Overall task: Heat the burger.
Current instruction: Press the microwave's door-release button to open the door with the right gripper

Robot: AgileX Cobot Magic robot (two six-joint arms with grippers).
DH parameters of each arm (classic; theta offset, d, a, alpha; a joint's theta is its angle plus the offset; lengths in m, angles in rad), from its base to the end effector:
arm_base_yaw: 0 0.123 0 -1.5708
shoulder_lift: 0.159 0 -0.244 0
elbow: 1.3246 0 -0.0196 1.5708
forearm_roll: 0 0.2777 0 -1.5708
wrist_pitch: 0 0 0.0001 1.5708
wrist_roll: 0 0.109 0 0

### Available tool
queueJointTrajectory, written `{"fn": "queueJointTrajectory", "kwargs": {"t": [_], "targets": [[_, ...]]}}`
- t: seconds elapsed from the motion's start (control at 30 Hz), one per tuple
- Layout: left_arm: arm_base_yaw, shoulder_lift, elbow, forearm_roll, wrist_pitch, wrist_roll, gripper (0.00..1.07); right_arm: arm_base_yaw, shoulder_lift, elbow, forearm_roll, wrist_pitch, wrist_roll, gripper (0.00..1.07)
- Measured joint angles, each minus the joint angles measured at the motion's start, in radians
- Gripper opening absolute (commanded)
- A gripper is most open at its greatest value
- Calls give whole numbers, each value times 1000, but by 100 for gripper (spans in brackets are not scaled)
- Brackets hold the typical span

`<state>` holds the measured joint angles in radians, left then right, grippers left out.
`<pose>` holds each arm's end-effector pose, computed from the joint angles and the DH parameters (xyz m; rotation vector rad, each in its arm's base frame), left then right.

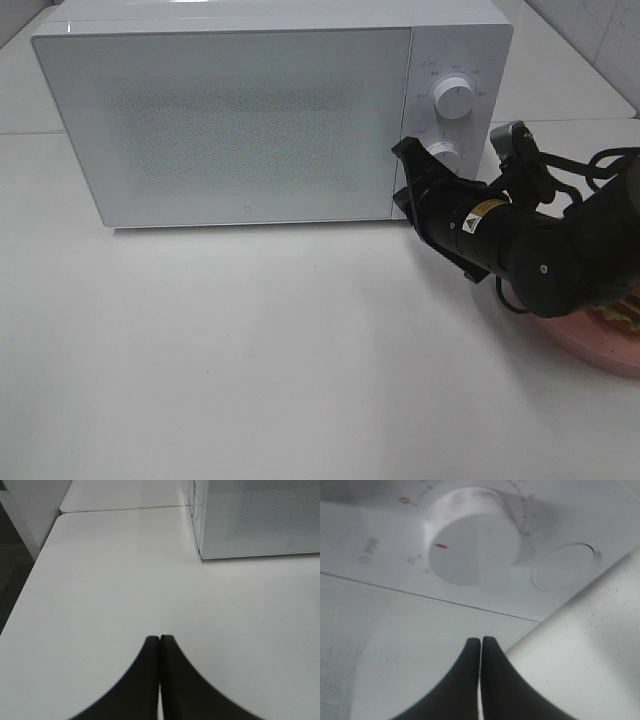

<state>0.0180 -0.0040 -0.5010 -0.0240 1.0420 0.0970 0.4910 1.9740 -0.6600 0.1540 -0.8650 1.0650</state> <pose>0.0765 -0.0009 0.2845 0.0807 2.0190 0.0443 0.3086 0.1506 0.0356 0.7616 1.9215 0.9626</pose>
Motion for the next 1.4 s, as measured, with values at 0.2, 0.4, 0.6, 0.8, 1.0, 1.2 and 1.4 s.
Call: {"fn": "queueJointTrajectory", "kwargs": {"t": [0.2, 0.4, 0.6, 0.8, 1.0, 1.2, 1.4], "targets": [[0, 0, 0, 0, 0, 0, 0, 0, 46, 0, 67, -63, 127, 0], [0, 0, 0, 0, 0, 0, 0, 0, 80, -4, 164, -90, 135, 0], [0, 0, 0, 0, 0, 0, 0, 0, 98, -41, 207, -102, 135, 0], [0, 0, 0, 0, 0, 0, 0, 0, 101, -64, 230, -99, 135, 0], [0, 0, 0, 0, 0, 0, 0, -3, 117, -84, 252, -67, 135, 0], [0, 0, 0, 0, 0, 0, 0, -12, 144, -104, 264, -70, 135, 0], [0, 0, 0, 0, 0, 0, 0, -12, 168, -115, 269, -87, 135, 0]]}}
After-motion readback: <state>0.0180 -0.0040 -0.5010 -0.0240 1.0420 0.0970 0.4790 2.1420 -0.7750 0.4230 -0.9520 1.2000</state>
